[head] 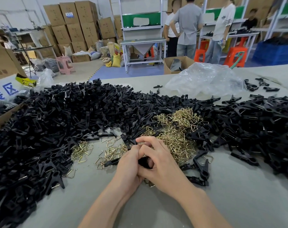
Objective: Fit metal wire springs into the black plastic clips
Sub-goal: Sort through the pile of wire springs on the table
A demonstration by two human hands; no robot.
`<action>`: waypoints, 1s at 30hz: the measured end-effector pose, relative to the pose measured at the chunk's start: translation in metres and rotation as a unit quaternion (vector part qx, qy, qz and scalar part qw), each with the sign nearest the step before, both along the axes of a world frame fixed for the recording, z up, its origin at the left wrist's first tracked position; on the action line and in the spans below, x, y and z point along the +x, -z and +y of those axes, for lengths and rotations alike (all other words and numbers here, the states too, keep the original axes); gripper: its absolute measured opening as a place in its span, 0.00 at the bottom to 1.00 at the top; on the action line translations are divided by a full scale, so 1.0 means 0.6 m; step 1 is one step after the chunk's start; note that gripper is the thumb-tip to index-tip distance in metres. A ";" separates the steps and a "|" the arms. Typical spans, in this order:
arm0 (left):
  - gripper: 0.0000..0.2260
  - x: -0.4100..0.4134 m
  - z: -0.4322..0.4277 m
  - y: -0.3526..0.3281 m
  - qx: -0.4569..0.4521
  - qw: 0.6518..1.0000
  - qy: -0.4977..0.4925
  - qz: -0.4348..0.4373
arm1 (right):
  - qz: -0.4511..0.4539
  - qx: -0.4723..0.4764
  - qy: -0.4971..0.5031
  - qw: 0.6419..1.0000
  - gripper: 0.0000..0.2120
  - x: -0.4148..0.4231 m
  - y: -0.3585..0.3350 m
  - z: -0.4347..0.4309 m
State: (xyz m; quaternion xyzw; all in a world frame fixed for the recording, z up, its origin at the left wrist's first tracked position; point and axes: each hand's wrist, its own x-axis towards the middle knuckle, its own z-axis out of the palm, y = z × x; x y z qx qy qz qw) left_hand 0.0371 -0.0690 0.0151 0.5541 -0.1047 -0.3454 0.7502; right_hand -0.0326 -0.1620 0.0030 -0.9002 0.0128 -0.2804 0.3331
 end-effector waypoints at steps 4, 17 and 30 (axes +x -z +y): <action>0.10 -0.004 -0.002 0.000 -0.009 1.000 -0.019 0.006 | -0.003 0.005 -0.003 1.000 0.14 0.001 0.001 0.000; 0.11 0.013 0.018 0.005 -0.018 0.992 -0.087 -0.088 | -0.078 -0.048 0.064 0.994 0.09 -0.008 0.003 -0.005; 0.12 0.011 0.038 0.009 -0.005 0.976 -0.120 -0.181 | -0.237 0.538 0.149 0.795 0.08 -0.080 -0.105 -0.102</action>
